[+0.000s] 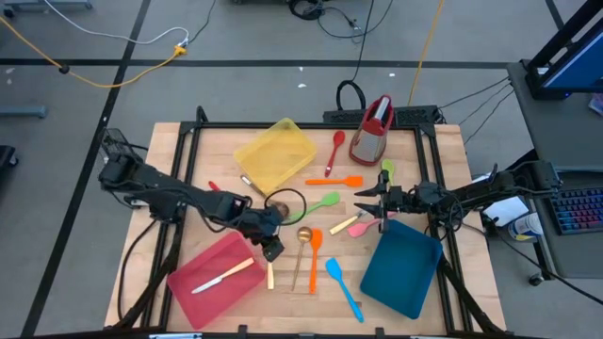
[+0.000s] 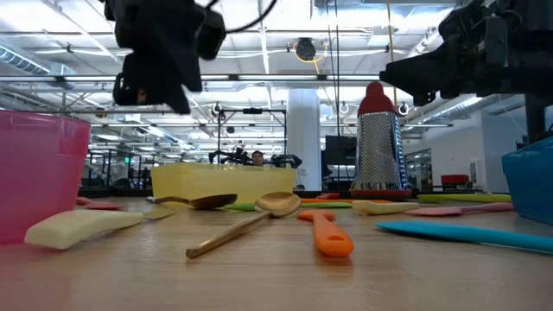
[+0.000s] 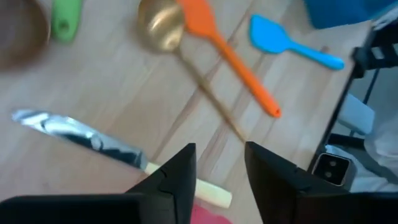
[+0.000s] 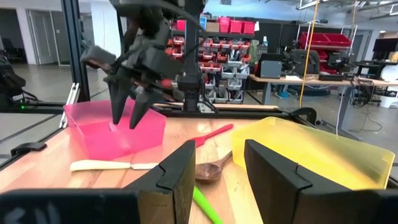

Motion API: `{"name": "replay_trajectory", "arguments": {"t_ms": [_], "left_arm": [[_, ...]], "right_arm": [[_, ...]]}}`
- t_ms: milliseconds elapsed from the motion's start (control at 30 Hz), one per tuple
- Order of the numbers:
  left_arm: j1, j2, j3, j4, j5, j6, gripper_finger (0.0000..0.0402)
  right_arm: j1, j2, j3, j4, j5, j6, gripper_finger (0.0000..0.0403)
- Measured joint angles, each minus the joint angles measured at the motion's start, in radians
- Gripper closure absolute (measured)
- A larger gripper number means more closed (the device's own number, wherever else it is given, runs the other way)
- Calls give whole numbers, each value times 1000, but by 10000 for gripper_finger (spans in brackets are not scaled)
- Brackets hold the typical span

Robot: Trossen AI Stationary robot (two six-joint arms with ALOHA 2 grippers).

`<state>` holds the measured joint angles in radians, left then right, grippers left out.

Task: Pick & Place Kitchen Items
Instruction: Put the bottom yellow table knife into the pink bin

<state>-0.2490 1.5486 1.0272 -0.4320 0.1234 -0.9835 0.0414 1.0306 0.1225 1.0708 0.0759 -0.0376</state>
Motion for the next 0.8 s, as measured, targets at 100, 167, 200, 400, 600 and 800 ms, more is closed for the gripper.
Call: {"name": "replay_trajectory", "arguments": {"t_ms": [100,167,200,400,600,800], "left_arm": [[10,50,0,-19,43,-30,249],[19,83,0,-43,86,-50,248],[24,99,0,-54,104,-58,248],[44,188,0,-91,175,-104,247],[44,229,0,-89,245,-168,247],[31,233,0,-88,245,-219,247]], "right_arm": [[0,0,0,-11,0,0,271],[0,0,0,-9,0,0,271],[0,0,0,-8,0,0,271],[0,0,0,-7,-1,0,271],[0,0,0,-7,-1,0,271],[0,0,0,-15,-1,0,271]]}}
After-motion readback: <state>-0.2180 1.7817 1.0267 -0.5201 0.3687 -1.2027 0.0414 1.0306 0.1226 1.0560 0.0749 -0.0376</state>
